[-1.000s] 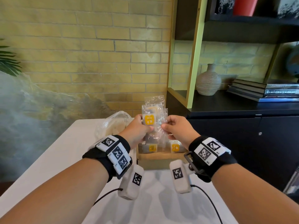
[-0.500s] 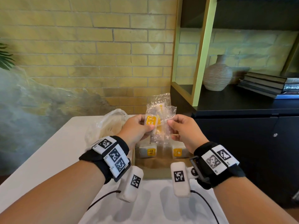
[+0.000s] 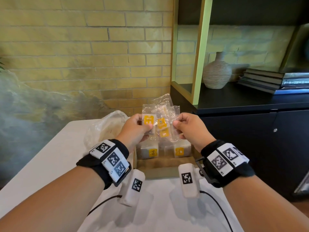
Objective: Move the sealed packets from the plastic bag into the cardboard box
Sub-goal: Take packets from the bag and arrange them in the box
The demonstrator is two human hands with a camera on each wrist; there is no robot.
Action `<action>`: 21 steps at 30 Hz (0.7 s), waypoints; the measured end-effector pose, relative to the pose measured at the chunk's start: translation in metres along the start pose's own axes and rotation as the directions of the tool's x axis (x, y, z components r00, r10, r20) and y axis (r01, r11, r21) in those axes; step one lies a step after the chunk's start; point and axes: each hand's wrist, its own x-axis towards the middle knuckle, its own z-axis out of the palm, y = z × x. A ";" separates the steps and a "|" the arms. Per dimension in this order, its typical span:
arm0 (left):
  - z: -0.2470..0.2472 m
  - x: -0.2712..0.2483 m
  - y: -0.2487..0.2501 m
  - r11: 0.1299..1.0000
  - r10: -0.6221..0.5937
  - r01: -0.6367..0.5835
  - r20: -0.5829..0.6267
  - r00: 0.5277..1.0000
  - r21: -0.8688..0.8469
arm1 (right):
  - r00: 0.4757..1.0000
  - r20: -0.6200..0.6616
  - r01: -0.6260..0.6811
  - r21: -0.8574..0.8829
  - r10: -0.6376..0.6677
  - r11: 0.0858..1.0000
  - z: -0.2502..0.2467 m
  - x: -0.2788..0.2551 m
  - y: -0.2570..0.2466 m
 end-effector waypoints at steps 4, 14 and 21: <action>-0.008 -0.004 0.007 0.994 0.082 -0.084 0.033 0.996 0.064 | 0.999 0.007 0.046 -0.169 -0.045 0.985 -0.007 0.003 0.000; 0.000 -0.012 0.013 0.746 0.312 -0.353 0.172 0.934 0.565 | 0.989 0.118 0.125 -0.390 -0.085 0.912 -0.002 -0.001 -0.007; -0.003 -0.013 0.015 0.687 0.341 -0.395 0.209 0.916 0.610 | 0.988 0.121 0.137 -0.406 -0.096 0.903 0.001 -0.003 -0.006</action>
